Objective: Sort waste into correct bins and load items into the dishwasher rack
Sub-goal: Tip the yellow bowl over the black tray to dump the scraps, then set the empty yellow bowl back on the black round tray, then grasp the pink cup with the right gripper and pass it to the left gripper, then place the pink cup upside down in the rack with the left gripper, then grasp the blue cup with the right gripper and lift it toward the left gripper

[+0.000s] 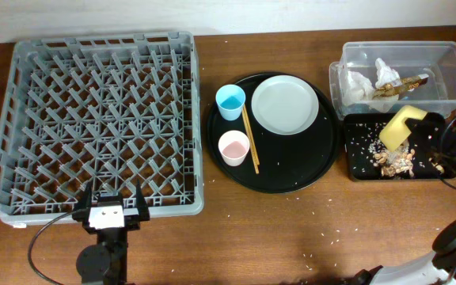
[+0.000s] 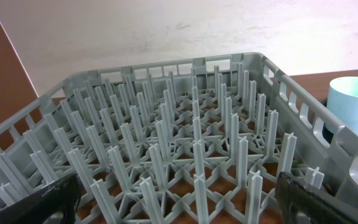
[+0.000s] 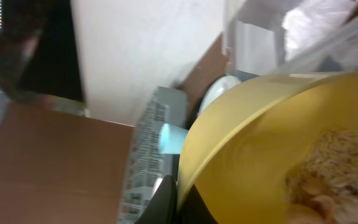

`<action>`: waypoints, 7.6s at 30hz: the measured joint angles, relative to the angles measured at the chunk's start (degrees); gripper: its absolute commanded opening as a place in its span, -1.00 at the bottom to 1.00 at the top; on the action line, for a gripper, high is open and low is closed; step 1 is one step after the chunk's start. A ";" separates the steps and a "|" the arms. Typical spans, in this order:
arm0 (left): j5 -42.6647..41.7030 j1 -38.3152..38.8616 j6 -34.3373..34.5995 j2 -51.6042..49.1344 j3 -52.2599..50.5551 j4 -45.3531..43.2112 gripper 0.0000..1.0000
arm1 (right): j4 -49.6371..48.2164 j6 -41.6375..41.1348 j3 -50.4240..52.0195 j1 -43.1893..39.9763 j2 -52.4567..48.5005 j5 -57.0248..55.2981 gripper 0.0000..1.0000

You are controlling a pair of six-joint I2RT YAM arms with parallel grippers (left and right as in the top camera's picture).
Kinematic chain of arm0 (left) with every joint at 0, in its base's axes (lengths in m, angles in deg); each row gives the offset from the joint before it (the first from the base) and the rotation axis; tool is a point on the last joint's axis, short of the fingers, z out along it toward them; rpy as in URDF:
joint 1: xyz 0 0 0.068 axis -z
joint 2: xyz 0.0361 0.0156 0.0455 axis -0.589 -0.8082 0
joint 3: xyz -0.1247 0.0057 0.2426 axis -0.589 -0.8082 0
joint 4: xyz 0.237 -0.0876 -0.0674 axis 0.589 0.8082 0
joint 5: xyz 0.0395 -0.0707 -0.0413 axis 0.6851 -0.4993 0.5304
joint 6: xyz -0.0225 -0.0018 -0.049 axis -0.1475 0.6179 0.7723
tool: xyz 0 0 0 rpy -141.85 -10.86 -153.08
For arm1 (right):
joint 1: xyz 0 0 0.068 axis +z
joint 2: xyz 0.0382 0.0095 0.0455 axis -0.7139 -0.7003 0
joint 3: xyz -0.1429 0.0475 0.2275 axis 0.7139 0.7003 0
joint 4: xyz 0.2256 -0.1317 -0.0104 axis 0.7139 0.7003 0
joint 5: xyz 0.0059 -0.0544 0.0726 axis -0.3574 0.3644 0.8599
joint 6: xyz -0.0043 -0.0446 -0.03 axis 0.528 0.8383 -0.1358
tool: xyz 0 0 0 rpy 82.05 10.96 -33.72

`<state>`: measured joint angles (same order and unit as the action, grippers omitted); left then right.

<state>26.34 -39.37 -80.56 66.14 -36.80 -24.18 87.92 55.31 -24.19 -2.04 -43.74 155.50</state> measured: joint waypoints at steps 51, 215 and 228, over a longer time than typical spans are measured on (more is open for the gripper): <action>0.02 0.00 0.00 0.00 0.00 0.00 0.99 | 3.32 -24.98 -4.24 73.75 -0.55 -83.12 -0.30; -26.51 10.60 31.93 -73.85 58.84 25.88 0.47 | -2.89 -22.12 -22.23 64.46 -4.85 -45.11 0.10; -1.07 19.41 27.02 -73.94 67.56 37.29 0.99 | -6.25 -24.37 -22.97 65.29 -4.96 -64.89 0.11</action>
<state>25.27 -19.96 -53.54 -7.80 30.76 13.11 81.67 30.94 -47.16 63.25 -48.70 90.61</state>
